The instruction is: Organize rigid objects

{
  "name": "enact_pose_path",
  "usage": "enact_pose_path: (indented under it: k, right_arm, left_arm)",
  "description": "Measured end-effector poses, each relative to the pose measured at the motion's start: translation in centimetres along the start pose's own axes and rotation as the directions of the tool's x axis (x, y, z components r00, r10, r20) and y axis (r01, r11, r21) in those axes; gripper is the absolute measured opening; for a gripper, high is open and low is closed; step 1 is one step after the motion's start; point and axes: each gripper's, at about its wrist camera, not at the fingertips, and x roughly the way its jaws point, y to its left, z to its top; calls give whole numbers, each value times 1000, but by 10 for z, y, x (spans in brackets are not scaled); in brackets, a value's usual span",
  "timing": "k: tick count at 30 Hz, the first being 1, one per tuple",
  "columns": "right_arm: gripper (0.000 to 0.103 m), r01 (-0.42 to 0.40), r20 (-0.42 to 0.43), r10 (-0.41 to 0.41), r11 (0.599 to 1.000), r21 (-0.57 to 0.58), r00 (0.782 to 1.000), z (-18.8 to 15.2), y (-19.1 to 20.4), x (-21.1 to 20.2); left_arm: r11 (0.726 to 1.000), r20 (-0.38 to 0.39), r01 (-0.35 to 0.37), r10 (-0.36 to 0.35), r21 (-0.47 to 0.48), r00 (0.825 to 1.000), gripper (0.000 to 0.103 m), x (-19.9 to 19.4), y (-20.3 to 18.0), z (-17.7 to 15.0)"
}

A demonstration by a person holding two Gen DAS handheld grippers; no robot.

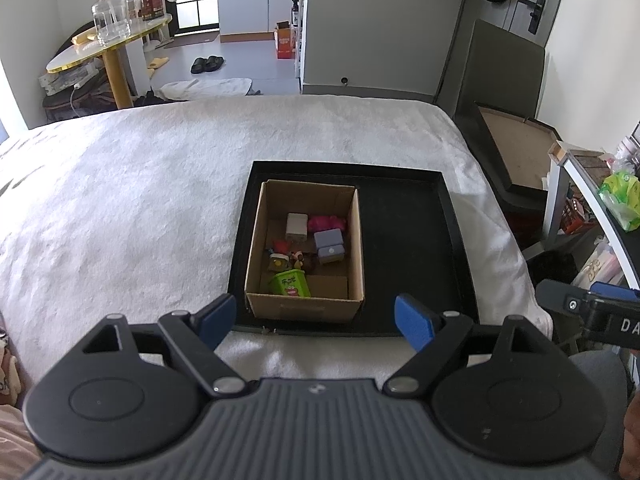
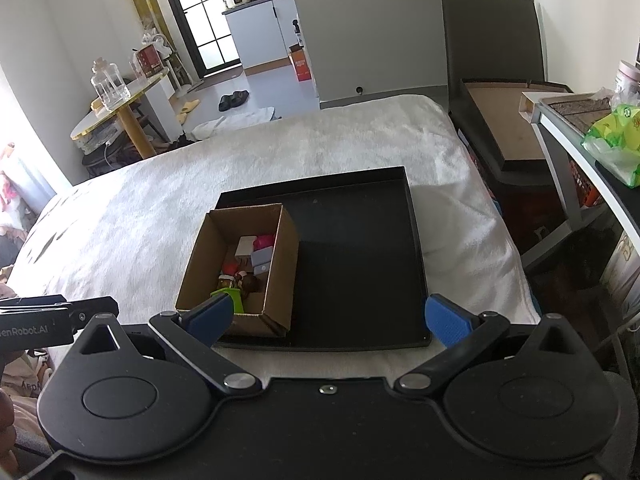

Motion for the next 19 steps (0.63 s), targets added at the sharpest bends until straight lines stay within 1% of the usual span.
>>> enact_pose_path:
  k: [5, 15, 19]
  right_arm:
    - [103, 5, 2, -5, 1000, 5, 1000, 1, -2, 1]
    - [103, 0, -5, 0, 1000, 3, 1000, 0, -2, 3]
    - [103, 0, -7, 0, 1000, 4, 1000, 0, -2, 4]
  left_arm:
    - [1000, -2, -1, 1, 8, 1000, 86, 0, -3, -1]
    - [1000, 18, 17, -18, 10, 1000, 86, -4, -3, -2]
    - [1000, 9, 16, -16, 9, 1000, 86, -3, -4, -2]
